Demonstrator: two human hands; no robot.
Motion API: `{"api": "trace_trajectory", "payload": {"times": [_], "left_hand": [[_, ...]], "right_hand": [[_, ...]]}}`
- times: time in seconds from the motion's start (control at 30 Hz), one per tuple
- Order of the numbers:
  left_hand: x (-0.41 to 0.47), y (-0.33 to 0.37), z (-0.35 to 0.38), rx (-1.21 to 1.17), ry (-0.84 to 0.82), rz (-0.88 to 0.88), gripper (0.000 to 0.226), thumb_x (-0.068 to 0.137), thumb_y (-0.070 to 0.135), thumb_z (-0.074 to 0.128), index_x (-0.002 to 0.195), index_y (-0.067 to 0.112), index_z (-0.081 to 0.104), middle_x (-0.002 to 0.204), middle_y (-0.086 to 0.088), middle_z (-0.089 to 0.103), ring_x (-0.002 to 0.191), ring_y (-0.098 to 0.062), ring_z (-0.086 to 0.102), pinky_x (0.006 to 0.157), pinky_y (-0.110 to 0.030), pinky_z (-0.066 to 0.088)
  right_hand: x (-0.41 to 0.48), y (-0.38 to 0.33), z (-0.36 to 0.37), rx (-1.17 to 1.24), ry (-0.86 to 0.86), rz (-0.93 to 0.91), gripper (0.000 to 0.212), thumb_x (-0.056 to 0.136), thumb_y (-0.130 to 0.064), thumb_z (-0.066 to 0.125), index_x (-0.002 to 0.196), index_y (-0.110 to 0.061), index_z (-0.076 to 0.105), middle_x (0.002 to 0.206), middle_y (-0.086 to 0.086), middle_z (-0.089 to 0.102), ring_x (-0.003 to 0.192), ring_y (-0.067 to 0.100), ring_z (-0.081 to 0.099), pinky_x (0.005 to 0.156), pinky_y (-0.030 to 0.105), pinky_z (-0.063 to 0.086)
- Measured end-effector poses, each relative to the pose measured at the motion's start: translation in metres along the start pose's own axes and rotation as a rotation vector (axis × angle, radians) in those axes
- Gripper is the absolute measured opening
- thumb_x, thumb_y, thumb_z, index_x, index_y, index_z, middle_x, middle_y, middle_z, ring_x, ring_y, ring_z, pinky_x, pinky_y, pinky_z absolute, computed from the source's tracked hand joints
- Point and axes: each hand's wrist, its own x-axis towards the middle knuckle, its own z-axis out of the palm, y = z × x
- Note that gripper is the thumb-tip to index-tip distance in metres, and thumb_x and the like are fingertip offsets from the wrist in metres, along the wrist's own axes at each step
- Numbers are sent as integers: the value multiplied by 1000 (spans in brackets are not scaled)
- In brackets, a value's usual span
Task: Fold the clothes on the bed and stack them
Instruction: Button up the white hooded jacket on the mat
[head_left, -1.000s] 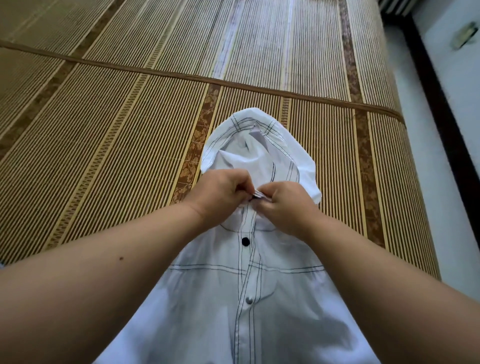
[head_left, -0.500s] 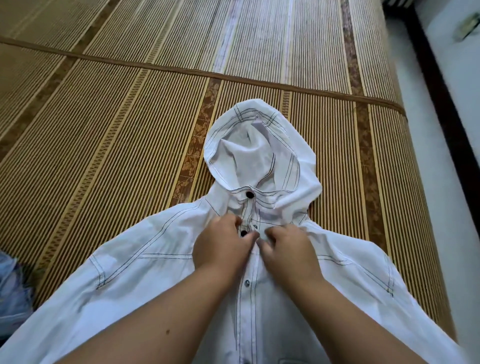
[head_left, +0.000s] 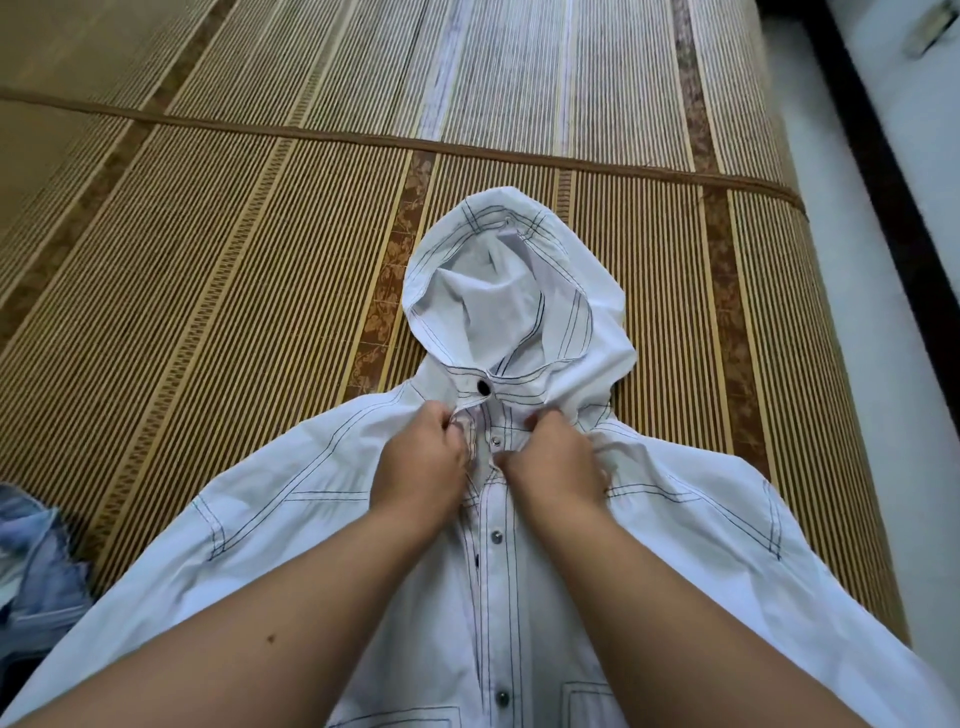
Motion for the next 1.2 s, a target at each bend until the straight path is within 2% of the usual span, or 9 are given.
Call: {"api": "trace_trajectory", "payload": {"times": [0.2, 0.33, 0.5, 0.67, 0.73, 0.83, 0.93, 1.1, 1.2], "left_hand": [[-14, -6, -7, -12, -120, -9, 16, 79, 31, 71, 85, 31, 56, 75, 12, 63, 75, -3, 60, 60, -17, 42], [-17, -7, -4, 80, -103, -48, 6, 77, 24, 64, 72, 25, 66, 70, 9, 68, 73, -9, 63, 62, -24, 47], [-21, -3, 4, -26, 13, -43, 15, 84, 28, 59, 72, 22, 53, 69, 7, 60, 68, -7, 55, 54, -23, 34], [-28, 0, 7, -181, 21, 7, 7, 88, 33, 62, 90, 26, 62, 75, 11, 63, 76, -10, 60, 65, -26, 41], [-30, 1, 8, -171, 55, 22, 10, 86, 35, 64, 87, 26, 66, 70, 11, 63, 73, -10, 59, 62, -24, 39], [-32, 5, 9, -130, 111, 26, 16, 83, 40, 65, 75, 27, 66, 64, 13, 63, 67, -4, 58, 54, -14, 35], [-32, 8, 13, -116, 117, 25, 19, 81, 42, 67, 76, 24, 68, 66, 11, 65, 68, -7, 60, 59, -22, 45], [-29, 8, 13, -105, 123, -5, 26, 79, 43, 67, 69, 20, 63, 62, 8, 63, 65, -9, 60, 56, -25, 43], [-26, 8, 12, -108, 106, -14, 21, 81, 42, 66, 73, 22, 67, 63, 9, 65, 67, -9, 61, 56, -23, 42]], "right_hand": [[-2, 7, -5, 47, -42, -24, 14, 79, -26, 62, 93, -29, 65, 100, -2, 69, 102, 25, 59, 85, 34, 41], [-3, 9, -2, 65, -29, -27, 18, 77, -47, 67, 77, -30, 59, 86, -5, 69, 89, 21, 60, 79, 33, 42], [-4, 11, -8, 200, 50, -130, 6, 76, -28, 64, 75, -23, 68, 88, 3, 65, 82, 20, 59, 69, 25, 43], [-15, 21, -22, 231, 64, -242, 13, 76, -20, 65, 67, -21, 55, 66, -7, 58, 66, 11, 53, 54, 13, 34], [-14, 22, -26, 221, 48, -265, 8, 80, -26, 67, 77, -24, 60, 72, -12, 60, 71, 9, 55, 58, 10, 35], [-12, 19, -31, 244, 10, -234, 32, 81, -35, 71, 109, -19, 68, 99, -5, 67, 94, 12, 61, 77, 21, 43], [-12, 13, -30, 144, 3, -237, 33, 82, -31, 69, 113, -22, 68, 112, -3, 69, 106, 14, 61, 85, 24, 45], [-11, 9, -31, 160, -121, -226, 10, 79, -26, 69, 89, -23, 69, 86, -7, 70, 86, 14, 64, 69, 25, 46], [-12, 10, -35, 283, -191, -215, 5, 79, -21, 70, 78, -17, 68, 76, -3, 70, 79, 19, 66, 74, 34, 53]]}}
